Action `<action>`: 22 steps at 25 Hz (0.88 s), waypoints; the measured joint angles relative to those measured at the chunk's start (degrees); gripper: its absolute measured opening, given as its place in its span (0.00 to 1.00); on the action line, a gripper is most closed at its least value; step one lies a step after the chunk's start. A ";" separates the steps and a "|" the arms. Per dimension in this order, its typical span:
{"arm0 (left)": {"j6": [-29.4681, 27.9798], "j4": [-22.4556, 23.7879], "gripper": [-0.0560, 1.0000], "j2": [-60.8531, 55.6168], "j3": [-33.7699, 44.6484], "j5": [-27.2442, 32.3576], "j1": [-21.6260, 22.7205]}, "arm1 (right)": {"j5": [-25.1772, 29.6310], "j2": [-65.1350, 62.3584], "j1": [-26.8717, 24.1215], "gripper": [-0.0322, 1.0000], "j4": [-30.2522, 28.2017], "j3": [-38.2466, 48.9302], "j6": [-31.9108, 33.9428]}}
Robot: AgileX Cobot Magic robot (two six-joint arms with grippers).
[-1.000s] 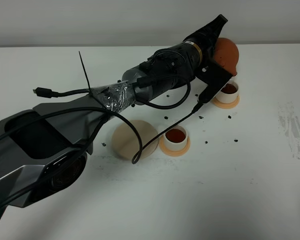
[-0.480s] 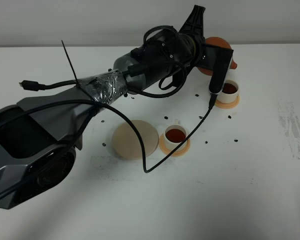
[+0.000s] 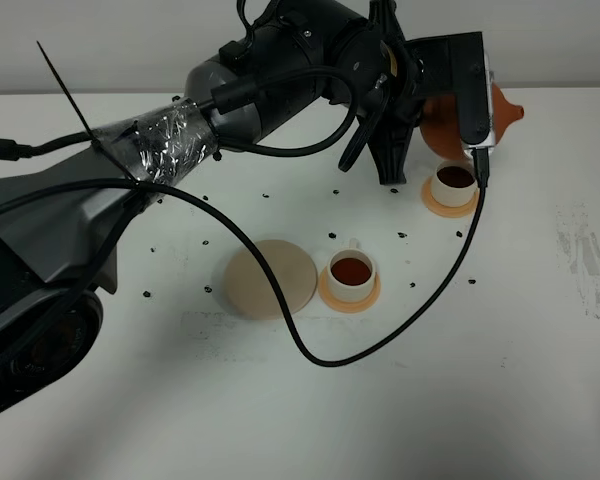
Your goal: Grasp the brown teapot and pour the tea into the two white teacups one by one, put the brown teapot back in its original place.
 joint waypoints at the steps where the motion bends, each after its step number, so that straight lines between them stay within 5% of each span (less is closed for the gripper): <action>1: -0.04 -0.99 0.17 0.00 0.00 1.52 -0.30 | 0.00 0.00 0.00 0.25 0.00 0.00 0.00; 8: -5.40 -5.24 0.17 0.00 0.71 5.44 -1.68 | 0.00 0.00 0.00 0.25 0.00 0.00 0.00; 22: -8.55 -8.24 0.17 0.00 10.19 -0.52 -1.68 | 0.00 0.00 0.00 0.25 0.00 0.00 0.00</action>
